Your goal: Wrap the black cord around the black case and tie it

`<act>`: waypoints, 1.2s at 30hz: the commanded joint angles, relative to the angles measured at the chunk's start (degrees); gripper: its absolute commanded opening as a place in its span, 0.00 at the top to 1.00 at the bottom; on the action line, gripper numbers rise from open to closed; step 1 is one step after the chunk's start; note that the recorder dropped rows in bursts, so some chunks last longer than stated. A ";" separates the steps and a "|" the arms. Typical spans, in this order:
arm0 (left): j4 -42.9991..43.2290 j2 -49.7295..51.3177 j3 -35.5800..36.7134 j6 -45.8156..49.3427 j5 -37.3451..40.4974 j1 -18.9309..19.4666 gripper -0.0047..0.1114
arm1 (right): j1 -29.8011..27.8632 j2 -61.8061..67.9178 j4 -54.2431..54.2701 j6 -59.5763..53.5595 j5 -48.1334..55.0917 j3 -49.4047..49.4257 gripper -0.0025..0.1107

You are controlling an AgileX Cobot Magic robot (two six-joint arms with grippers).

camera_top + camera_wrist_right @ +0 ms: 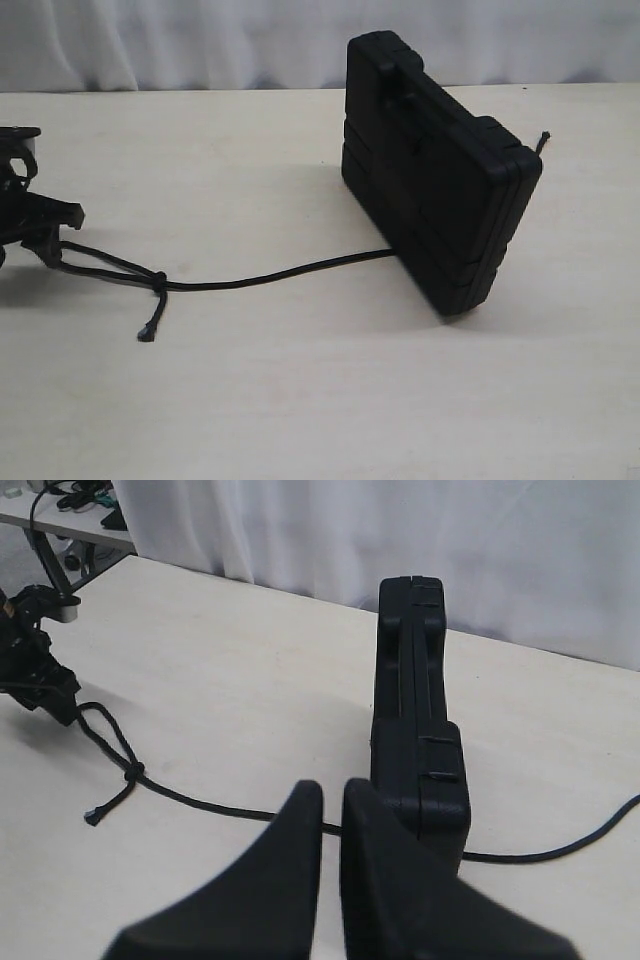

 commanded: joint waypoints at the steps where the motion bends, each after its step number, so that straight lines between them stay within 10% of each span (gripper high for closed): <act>1: -0.79 1.26 -0.56 1.08 -3.41 1.00 0.45 | -0.17 -0.11 0.33 -0.37 -0.50 0.19 0.92; 10: -9.55 4.13 -0.56 8.49 -8.88 0.53 0.47 | -0.17 -0.11 0.33 -0.37 -0.39 0.19 0.92; 30: -1.45 4.64 -1.24 2.07 -10.87 0.53 0.95 | -0.17 -0.11 0.66 -0.76 -0.37 0.19 0.92; 36: -38.26 -5.02 -1.37 29.27 -12.14 0.53 0.96 | -0.17 -0.11 0.66 -0.74 -0.14 0.19 0.92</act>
